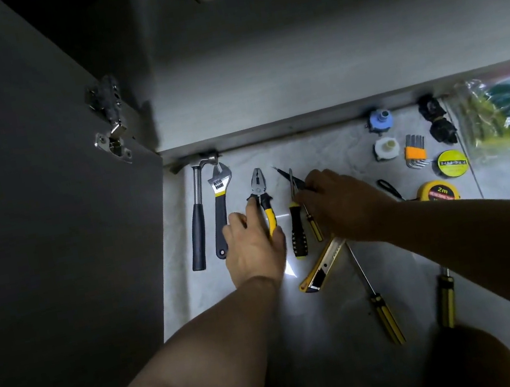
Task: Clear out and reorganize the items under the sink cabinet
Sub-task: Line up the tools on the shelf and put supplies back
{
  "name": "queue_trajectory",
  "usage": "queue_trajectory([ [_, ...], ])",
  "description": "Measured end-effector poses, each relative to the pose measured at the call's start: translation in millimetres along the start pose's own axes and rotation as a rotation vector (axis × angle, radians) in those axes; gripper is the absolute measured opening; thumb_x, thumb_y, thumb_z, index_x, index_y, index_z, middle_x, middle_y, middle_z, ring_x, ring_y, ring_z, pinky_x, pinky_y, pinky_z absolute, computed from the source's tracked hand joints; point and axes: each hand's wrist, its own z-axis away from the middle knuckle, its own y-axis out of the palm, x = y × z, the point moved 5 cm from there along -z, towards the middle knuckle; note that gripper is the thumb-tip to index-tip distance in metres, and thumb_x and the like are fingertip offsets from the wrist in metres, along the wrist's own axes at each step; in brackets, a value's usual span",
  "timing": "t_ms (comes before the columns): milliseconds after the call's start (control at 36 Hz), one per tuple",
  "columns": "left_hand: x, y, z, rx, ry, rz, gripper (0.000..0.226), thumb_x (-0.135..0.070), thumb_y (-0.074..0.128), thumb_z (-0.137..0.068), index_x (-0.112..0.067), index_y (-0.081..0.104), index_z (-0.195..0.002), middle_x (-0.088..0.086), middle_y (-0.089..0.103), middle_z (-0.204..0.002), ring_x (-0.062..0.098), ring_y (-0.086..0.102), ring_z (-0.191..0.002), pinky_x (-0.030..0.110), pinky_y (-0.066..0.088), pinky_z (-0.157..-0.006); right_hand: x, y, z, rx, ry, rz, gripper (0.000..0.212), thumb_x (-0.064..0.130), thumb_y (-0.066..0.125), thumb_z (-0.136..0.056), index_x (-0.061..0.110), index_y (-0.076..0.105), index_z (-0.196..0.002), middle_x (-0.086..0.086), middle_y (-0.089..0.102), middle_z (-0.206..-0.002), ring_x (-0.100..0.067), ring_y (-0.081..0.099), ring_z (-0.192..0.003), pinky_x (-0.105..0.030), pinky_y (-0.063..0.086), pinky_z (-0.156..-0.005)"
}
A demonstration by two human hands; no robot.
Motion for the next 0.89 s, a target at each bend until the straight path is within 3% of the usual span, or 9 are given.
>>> queue_trajectory([
  [278,10,-8,-4,-0.034,-0.06,0.019,0.068,-0.043,0.06,-0.094,-0.034,0.028,-0.153,0.002,0.04,-0.136,0.025,0.038,-0.127,0.046,0.055,-0.084,-5,12,-5,0.052,0.109,-0.031,0.052,0.021,0.06,-0.09,0.022,0.042,-0.139,-0.007,0.04,-0.128,-0.024,0.047,-0.109,-0.039,0.052,-0.081],
  [417,8,-9,-2,-0.054,-0.066,-0.007,0.068,-0.042,0.062,-0.092,-0.031,0.031,-0.151,0.004,0.041,-0.13,0.024,0.041,-0.122,0.043,0.052,-0.09,-8,13,-5,0.07,0.147,-0.085,0.055,0.027,0.06,-0.091,0.018,0.039,-0.141,-0.008,0.04,-0.126,-0.023,0.046,-0.108,-0.04,0.053,-0.084],
  [472,3,-12,1,-0.121,-0.016,-0.098,0.063,-0.041,0.064,-0.089,-0.024,0.039,-0.144,0.007,0.045,-0.124,0.026,0.045,-0.114,0.041,0.046,-0.092,-11,12,-3,0.046,0.155,-0.082,0.052,0.029,0.059,-0.09,0.016,0.041,-0.137,-0.007,0.042,-0.123,-0.021,0.047,-0.103,-0.039,0.053,-0.081],
  [556,-10,-14,5,-0.2,0.159,-0.154,0.044,-0.039,0.063,-0.088,-0.02,0.045,-0.124,0.007,0.048,-0.112,0.027,0.049,-0.103,0.041,0.046,-0.085,-9,11,1,0.055,0.068,-0.125,0.032,0.03,0.055,-0.093,0.017,0.05,-0.122,-0.003,0.047,-0.115,-0.016,0.049,-0.095,-0.038,0.054,-0.076],
  [639,-26,-5,10,-0.083,0.332,-0.045,0.04,-0.031,0.062,-0.092,-0.024,0.047,-0.128,0.003,0.045,-0.114,0.024,0.052,-0.101,0.04,0.053,-0.077,-6,14,10,0.156,-0.01,-0.167,0.022,0.031,0.06,-0.09,0.02,0.058,-0.11,0.0,0.051,-0.11,-0.013,0.054,-0.088,-0.037,0.055,-0.074],
  [722,-37,9,15,0.074,0.333,0.044,0.05,-0.034,0.057,-0.096,-0.036,0.039,-0.142,-0.005,0.04,-0.12,0.02,0.055,-0.101,0.036,0.055,-0.071,-6,26,22,0.299,-0.041,-0.144,0.032,0.027,0.068,-0.085,0.025,0.059,-0.115,0.001,0.046,-0.121,-0.01,0.052,-0.091,-0.03,0.053,-0.075],
  [806,-41,21,15,0.156,0.285,0.047,0.06,-0.029,0.061,-0.094,-0.042,0.036,-0.147,-0.006,0.037,-0.129,0.022,0.055,-0.109,0.037,0.057,-0.077,-6,32,29,0.33,-0.064,-0.084,0.042,0.023,0.065,-0.09,0.029,0.054,-0.131,-0.002,0.045,-0.13,-0.014,0.058,-0.096,-0.03,0.055,-0.079],
  [889,-45,27,12,0.19,0.276,-0.015,0.061,-0.017,0.063,-0.092,-0.035,0.045,-0.147,-0.004,0.034,-0.139,0.023,0.046,-0.125,0.042,0.057,-0.084,-11,29,34,0.352,-0.062,-0.031,0.041,0.025,0.062,-0.094,0.029,0.053,-0.134,0.0,0.051,-0.128,-0.018,0.061,-0.103,-0.033,0.055,-0.084],
])
